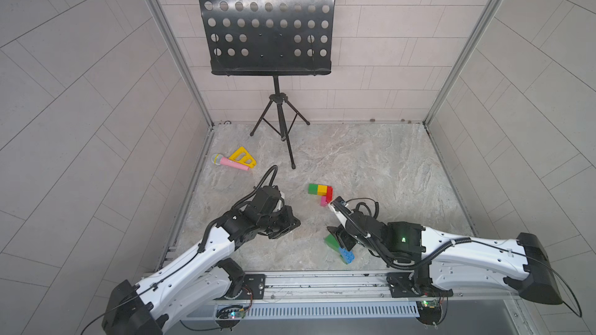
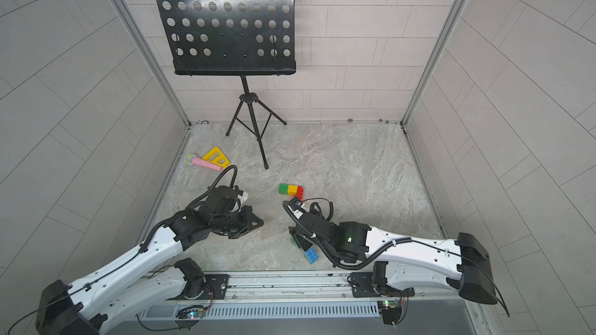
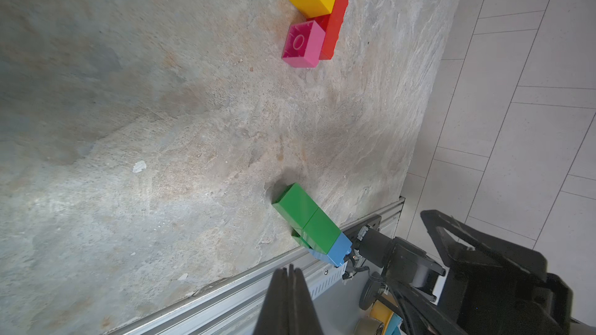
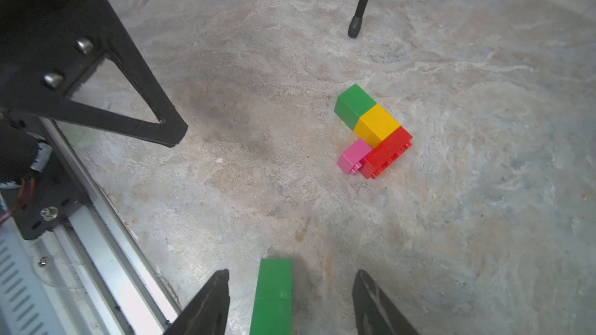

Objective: Assemble the letter r with lego
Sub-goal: Adjust the lego brick at the center of the board.

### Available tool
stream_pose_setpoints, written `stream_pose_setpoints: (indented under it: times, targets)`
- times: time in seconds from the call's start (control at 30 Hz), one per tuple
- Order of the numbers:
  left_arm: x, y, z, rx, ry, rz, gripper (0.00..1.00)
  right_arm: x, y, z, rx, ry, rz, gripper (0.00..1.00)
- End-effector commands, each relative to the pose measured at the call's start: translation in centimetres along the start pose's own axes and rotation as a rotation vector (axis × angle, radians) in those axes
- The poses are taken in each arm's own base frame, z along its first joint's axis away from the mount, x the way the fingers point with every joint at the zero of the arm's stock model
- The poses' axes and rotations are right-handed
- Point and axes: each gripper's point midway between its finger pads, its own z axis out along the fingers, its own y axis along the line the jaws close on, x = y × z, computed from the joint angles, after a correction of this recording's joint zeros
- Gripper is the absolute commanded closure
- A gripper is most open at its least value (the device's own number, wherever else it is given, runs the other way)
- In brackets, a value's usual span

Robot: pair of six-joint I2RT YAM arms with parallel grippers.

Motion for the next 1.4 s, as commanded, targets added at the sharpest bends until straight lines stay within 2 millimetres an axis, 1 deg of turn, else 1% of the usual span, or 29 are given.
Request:
stream_pose_setpoints:
  times: [0.0, 0.07, 0.1, 0.17, 0.23, 0.27, 0.37, 0.4, 0.47, 0.57, 0.67, 0.77, 1.0, 1.17, 1.37]
  targets:
    - [0.2, 0.8, 0.2, -0.026, 0.010, -0.009, 1.00, 3.3, 0.0, -0.9, -0.046, 0.115, 0.132, 0.32]
    - [0.3, 0.9, 0.3, -0.028, 0.013, -0.009, 1.00, 4.8, 1.3, -1.0, -0.129, 0.172, 0.163, 0.30]
    - [0.4, 1.0, 0.4, -0.029, 0.017, -0.011, 1.00, 5.7, 1.5, -1.0, -0.143, 0.200, 0.193, 0.30]
    - [0.5, 1.1, 0.5, -0.031, 0.025, -0.011, 1.00, 7.0, 1.5, -0.8, -0.147, 0.242, 0.218, 0.29]
    - [0.6, 1.4, 0.7, -0.037, 0.036, -0.014, 1.00, 7.4, 1.4, -0.7, -0.136, 0.258, 0.228, 0.28]
    - [0.7, 1.3, 0.8, -0.036, 0.038, -0.015, 1.00, 8.6, 0.9, -0.4, -0.121, 0.283, 0.223, 0.28]
    - [0.8, 1.4, 0.9, -0.038, 0.048, -0.015, 1.00, 9.1, 1.0, 0.0, -0.125, 0.286, 0.232, 0.27]
    - [0.8, 1.5, 0.9, -0.038, 0.049, -0.015, 1.00, 9.2, 1.1, 0.1, -0.129, 0.288, 0.235, 0.25]
    - [0.9, 1.6, 0.9, -0.042, 0.052, -0.017, 1.00, 9.7, 1.3, 0.4, -0.129, 0.312, 0.237, 0.18]
    - [1.0, 1.9, 1.1, -0.050, 0.056, -0.019, 1.00, 10.4, 1.3, 0.9, -0.112, 0.351, 0.231, 0.17]
    - [1.0, 2.0, 1.3, -0.055, 0.061, -0.020, 1.00, 10.4, 1.2, 1.2, -0.090, 0.367, 0.217, 0.18]
    - [1.0, 2.1, 1.3, -0.057, 0.065, -0.020, 1.00, 10.2, 0.5, 1.7, -0.051, 0.347, 0.223, 0.19]
    - [1.2, 2.4, 1.4, -0.062, 0.068, -0.021, 1.00, 9.9, -0.5, 2.4, -0.051, 0.333, 0.274, 0.24]
    - [1.2, 2.5, 1.5, -0.064, 0.069, -0.024, 1.00, 9.9, -0.4, 2.9, -0.079, 0.347, 0.300, 0.28]
    - [1.3, 2.7, 1.6, -0.069, 0.072, -0.024, 1.00, 10.3, 0.2, 3.4, -0.109, 0.381, 0.306, 0.34]
